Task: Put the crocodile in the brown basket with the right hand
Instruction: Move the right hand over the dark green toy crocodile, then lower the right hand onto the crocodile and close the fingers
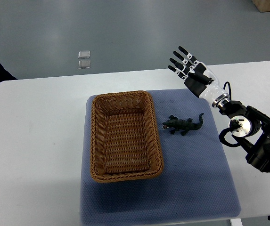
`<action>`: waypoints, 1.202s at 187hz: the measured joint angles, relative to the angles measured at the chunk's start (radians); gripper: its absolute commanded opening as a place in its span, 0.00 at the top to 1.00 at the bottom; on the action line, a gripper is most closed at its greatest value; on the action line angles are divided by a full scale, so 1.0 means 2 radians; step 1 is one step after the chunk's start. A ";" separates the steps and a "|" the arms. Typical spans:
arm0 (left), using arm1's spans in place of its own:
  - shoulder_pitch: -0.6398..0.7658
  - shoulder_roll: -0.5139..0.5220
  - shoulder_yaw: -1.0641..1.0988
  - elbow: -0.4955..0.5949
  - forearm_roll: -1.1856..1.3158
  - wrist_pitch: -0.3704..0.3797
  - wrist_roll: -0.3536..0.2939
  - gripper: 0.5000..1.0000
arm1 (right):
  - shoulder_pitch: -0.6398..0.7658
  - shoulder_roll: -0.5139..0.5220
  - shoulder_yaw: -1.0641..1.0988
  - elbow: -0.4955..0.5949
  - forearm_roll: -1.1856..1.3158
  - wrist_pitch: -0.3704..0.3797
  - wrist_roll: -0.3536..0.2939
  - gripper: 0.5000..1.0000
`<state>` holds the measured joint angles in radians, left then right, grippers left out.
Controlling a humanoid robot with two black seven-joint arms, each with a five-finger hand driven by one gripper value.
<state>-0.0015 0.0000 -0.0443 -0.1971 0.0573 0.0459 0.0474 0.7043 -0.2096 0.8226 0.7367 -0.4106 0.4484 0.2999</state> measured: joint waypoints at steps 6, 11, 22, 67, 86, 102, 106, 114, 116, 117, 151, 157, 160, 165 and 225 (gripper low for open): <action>0.000 0.000 0.000 -0.001 0.000 0.000 0.000 0.00 | 0.012 -0.011 -0.014 0.004 -0.024 0.001 -0.002 0.12; 0.000 0.000 0.000 -0.003 0.000 0.000 0.000 0.00 | 0.026 -0.022 -0.031 0.010 -0.048 0.001 -0.006 0.12; 0.000 0.000 0.000 -0.006 0.000 -0.001 0.000 0.00 | 0.058 -0.047 -0.078 0.023 -0.094 0.004 -0.012 0.12; 0.000 0.000 0.000 -0.025 0.000 -0.001 0.000 0.00 | 0.253 -0.112 -0.383 0.061 -0.245 0.012 -0.023 0.12; 0.000 0.000 0.000 -0.027 0.000 -0.001 0.000 0.00 | 0.323 -0.116 -0.473 0.092 -0.265 0.013 -0.052 0.12; 0.000 0.000 0.000 -0.027 0.000 -0.001 0.000 0.00 | 0.374 -0.118 -0.528 0.121 -0.268 0.017 -0.096 0.12; 0.000 0.000 0.000 -0.027 0.000 -0.001 0.000 0.00 | 0.383 -0.118 -0.537 0.127 -0.268 0.018 -0.106 0.12; 0.000 0.000 0.000 -0.027 0.000 -0.001 0.000 0.00 | 0.398 -0.121 -0.552 0.142 -0.266 0.021 -0.124 0.12; 0.000 0.000 0.000 -0.027 0.000 -0.001 0.000 0.00 | 0.401 -0.122 -0.554 0.146 -0.265 0.021 -0.128 0.12; 0.000 0.000 0.000 -0.027 0.000 -0.001 0.000 0.00 | 0.402 -0.122 -0.555 0.147 -0.264 0.021 -0.130 0.12; 0.000 0.000 0.000 -0.027 0.000 -0.001 0.000 0.00 | 0.410 -0.144 -0.566 0.178 -0.196 0.017 -0.184 0.12; 0.000 0.000 0.000 -0.026 0.000 -0.001 0.000 0.00 | 0.406 -0.148 -0.567 0.179 -0.174 0.012 -0.193 0.12; 0.000 0.000 0.000 -0.026 0.000 -0.001 0.000 0.00 | 0.404 -0.150 -0.567 0.180 -0.165 0.009 -0.196 0.12; 0.000 0.000 0.000 -0.026 0.000 -0.001 0.000 0.00 | 0.400 -0.152 -0.568 0.180 -0.151 0.003 -0.200 0.12; 0.000 0.000 0.000 -0.022 0.000 -0.001 0.000 0.00 | 0.337 -0.165 -0.563 0.207 -0.106 -0.067 -0.201 0.14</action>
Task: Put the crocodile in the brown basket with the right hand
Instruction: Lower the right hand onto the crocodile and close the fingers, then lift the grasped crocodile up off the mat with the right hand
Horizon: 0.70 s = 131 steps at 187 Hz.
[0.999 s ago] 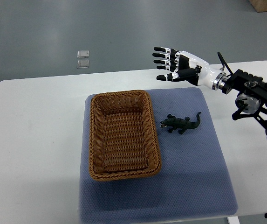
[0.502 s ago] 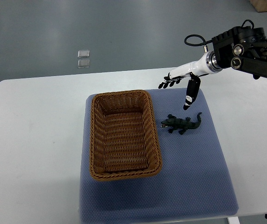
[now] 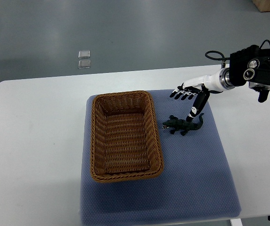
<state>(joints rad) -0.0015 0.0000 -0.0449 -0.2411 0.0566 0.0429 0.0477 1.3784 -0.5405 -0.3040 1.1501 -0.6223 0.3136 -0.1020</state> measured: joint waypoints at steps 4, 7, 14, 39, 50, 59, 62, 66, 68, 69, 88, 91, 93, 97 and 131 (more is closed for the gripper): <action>0.000 0.000 0.000 0.000 0.000 0.000 0.000 0.00 | -0.004 0.000 0.000 0.001 -0.003 -0.003 0.000 0.14; 0.000 0.000 0.000 0.000 0.000 0.000 0.000 0.00 | -0.008 0.000 0.000 0.001 -0.007 -0.006 0.000 0.14; 0.000 0.000 -0.001 0.001 0.000 0.000 0.000 0.00 | -0.015 0.000 0.000 0.002 -0.014 -0.012 0.000 0.14; 0.000 0.000 -0.001 0.001 0.000 0.000 0.000 0.00 | -0.032 0.003 0.000 0.002 -0.029 -0.036 0.000 0.23; 0.000 0.000 -0.001 0.001 0.000 0.000 0.000 0.00 | -0.038 0.005 0.000 0.003 -0.030 -0.045 0.000 0.27; 0.000 0.000 -0.001 0.001 0.000 0.000 0.000 0.00 | -0.044 0.007 0.000 0.003 -0.031 -0.053 0.000 0.31; 0.000 0.000 -0.001 0.001 0.000 0.000 0.000 0.00 | -0.045 0.008 0.000 0.003 -0.031 -0.055 0.000 0.33; 0.000 0.000 -0.001 0.001 0.000 0.000 0.000 0.00 | -0.046 0.009 0.000 0.003 -0.032 -0.058 0.000 0.33; 0.000 0.000 -0.001 0.001 0.000 0.000 0.000 0.00 | -0.046 0.009 0.000 0.003 -0.032 -0.060 0.000 0.33; 0.000 0.000 -0.001 0.001 0.000 0.000 0.000 0.00 | -0.047 0.010 0.000 0.003 -0.032 -0.061 0.001 0.33; 0.000 0.000 -0.001 0.001 0.000 0.000 0.000 0.00 | -0.051 0.014 0.000 0.003 -0.039 -0.071 0.005 0.33; 0.000 0.000 -0.001 0.001 0.000 0.000 0.000 0.00 | -0.052 0.014 0.000 0.003 -0.042 -0.073 0.005 0.33; 0.000 0.000 -0.001 0.001 0.000 0.000 0.000 0.00 | -0.053 0.015 0.000 0.003 -0.045 -0.074 0.006 0.33; 0.000 0.000 -0.001 0.001 0.000 0.000 0.000 0.00 | -0.055 0.016 0.000 0.003 -0.049 -0.076 0.006 0.34; 0.000 0.000 -0.001 0.001 0.000 0.000 0.000 0.00 | -0.064 0.019 0.000 0.002 -0.067 -0.087 0.011 0.34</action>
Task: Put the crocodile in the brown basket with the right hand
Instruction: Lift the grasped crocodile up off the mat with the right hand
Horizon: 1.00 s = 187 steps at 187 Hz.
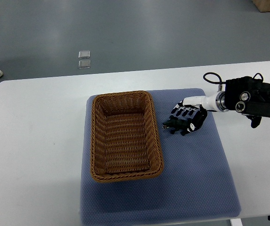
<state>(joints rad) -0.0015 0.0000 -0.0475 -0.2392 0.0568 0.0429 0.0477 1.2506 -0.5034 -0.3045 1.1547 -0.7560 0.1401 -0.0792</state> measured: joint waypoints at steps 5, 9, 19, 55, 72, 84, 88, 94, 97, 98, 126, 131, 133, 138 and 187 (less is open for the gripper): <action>0.000 0.000 0.000 0.000 0.000 0.000 0.000 0.00 | -0.001 0.000 0.000 0.000 -0.001 0.000 0.001 0.34; 0.000 0.000 0.000 0.000 0.000 0.000 0.000 0.00 | -0.002 0.000 0.000 0.000 -0.001 -0.001 0.001 0.34; 0.000 0.000 0.000 0.000 0.000 0.000 0.000 0.00 | -0.004 0.000 0.000 0.000 -0.002 -0.003 0.003 0.34; 0.000 0.000 0.000 0.000 0.000 0.000 0.000 0.00 | -0.015 0.001 0.000 -0.004 -0.023 -0.012 0.007 0.58; 0.000 0.000 0.000 0.000 0.000 0.000 0.000 0.00 | -0.022 0.001 0.000 -0.006 -0.034 -0.016 0.012 0.81; 0.000 0.000 -0.001 0.000 0.000 0.000 0.000 0.00 | -0.027 0.001 -0.001 -0.007 -0.044 -0.018 0.017 0.95; 0.000 0.000 -0.001 0.000 0.000 0.000 0.000 0.00 | -0.028 0.001 -0.001 -0.008 -0.046 -0.019 0.019 1.00; 0.000 0.000 -0.001 0.001 0.000 0.000 0.000 0.00 | -0.031 0.002 -0.002 -0.009 -0.050 -0.021 0.020 1.00; 0.000 0.000 -0.001 0.001 0.000 0.000 0.000 0.00 | -0.032 0.002 -0.002 -0.009 -0.051 -0.023 0.021 1.00; 0.000 0.000 -0.001 0.001 0.000 0.000 0.000 0.00 | -0.032 0.002 -0.002 -0.009 -0.052 -0.023 0.021 1.00; 0.000 0.000 -0.001 0.001 0.000 0.000 0.000 0.00 | -0.031 -0.004 -0.002 -0.011 -0.055 -0.032 0.024 1.00; 0.000 0.000 -0.001 0.001 0.000 0.000 0.000 0.00 | -0.029 -0.006 -0.001 -0.012 -0.055 -0.032 0.024 1.00; 0.000 0.000 -0.001 0.001 0.000 0.000 0.000 0.00 | -0.028 -0.007 -0.001 -0.012 -0.055 -0.032 0.024 1.00; 0.000 0.000 -0.001 0.001 0.000 0.000 0.000 0.00 | -0.024 -0.009 0.000 -0.012 -0.055 -0.031 0.024 1.00; 0.000 0.000 -0.001 0.001 0.000 0.000 0.000 0.00 | 0.025 -0.033 0.004 -0.006 -0.051 -0.015 0.024 1.00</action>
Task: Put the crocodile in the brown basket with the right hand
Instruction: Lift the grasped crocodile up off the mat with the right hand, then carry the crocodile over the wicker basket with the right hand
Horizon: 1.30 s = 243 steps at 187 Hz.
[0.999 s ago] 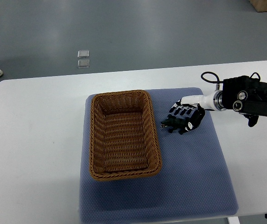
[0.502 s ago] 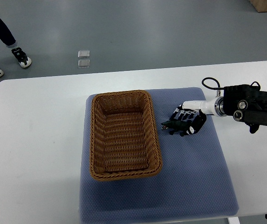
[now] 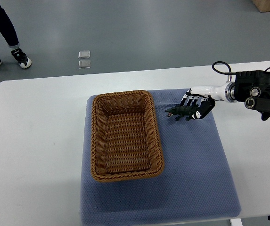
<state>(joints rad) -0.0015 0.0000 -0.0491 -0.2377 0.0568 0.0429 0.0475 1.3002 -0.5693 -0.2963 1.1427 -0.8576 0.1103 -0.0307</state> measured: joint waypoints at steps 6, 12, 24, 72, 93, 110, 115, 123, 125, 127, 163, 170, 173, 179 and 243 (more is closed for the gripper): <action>0.000 0.000 0.000 0.000 0.000 0.000 0.000 0.00 | 0.004 -0.002 0.000 0.000 0.000 0.002 0.000 1.00; 0.000 0.000 0.000 0.000 0.000 0.000 0.000 0.00 | 0.007 -0.004 0.000 0.001 0.000 0.004 0.000 1.00; 0.000 0.000 0.000 0.000 0.000 0.000 0.000 0.00 | 0.014 -0.006 0.000 0.001 0.000 0.006 0.000 1.00; 0.000 0.000 0.000 0.000 0.000 0.000 0.000 0.00 | 0.032 -0.013 0.000 0.002 0.000 0.006 0.001 1.00; 0.000 0.000 0.000 -0.001 0.000 0.000 0.000 0.00 | 0.047 -0.018 0.000 0.002 0.001 0.007 0.002 1.00; 0.000 0.000 0.001 -0.001 0.000 0.000 0.000 0.00 | 0.056 -0.020 0.000 0.002 0.001 0.009 0.002 1.00; 0.000 0.000 0.001 -0.001 0.000 0.000 0.000 0.00 | 0.058 -0.020 0.000 0.002 0.001 0.011 0.002 1.00; 0.000 0.000 0.001 -0.001 0.000 0.000 0.000 0.00 | 0.061 -0.022 0.000 0.002 0.001 0.013 0.002 1.00; 0.000 0.000 0.001 -0.001 0.000 0.000 0.000 0.00 | 0.061 -0.023 0.001 0.002 0.001 0.014 0.002 1.00; 0.000 0.000 0.001 -0.001 0.000 0.000 0.000 0.00 | 0.062 -0.024 0.001 0.002 0.001 0.015 0.002 1.00; 0.000 0.000 0.001 -0.001 0.000 0.000 0.000 0.00 | 0.064 -0.034 0.021 0.002 0.004 0.027 0.002 1.00; 0.000 0.000 0.001 -0.001 0.000 0.000 0.000 0.00 | 0.064 -0.035 0.028 0.002 0.005 0.030 0.002 1.00; 0.000 0.000 0.001 -0.001 0.000 0.000 0.000 0.00 | 0.064 -0.035 0.031 0.002 0.005 0.032 0.002 1.00; 0.000 0.000 0.001 -0.001 0.000 0.000 0.000 0.00 | 0.064 -0.036 0.038 0.002 0.005 0.035 0.002 1.00; 0.000 0.000 0.001 -0.001 0.000 0.000 0.000 0.00 | 0.068 0.010 0.080 0.002 0.009 0.045 0.005 1.00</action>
<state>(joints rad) -0.0015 0.0000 -0.0475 -0.2393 0.0567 0.0429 0.0477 1.4353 -0.5485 -0.1362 1.1461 -0.8393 0.2000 -0.0212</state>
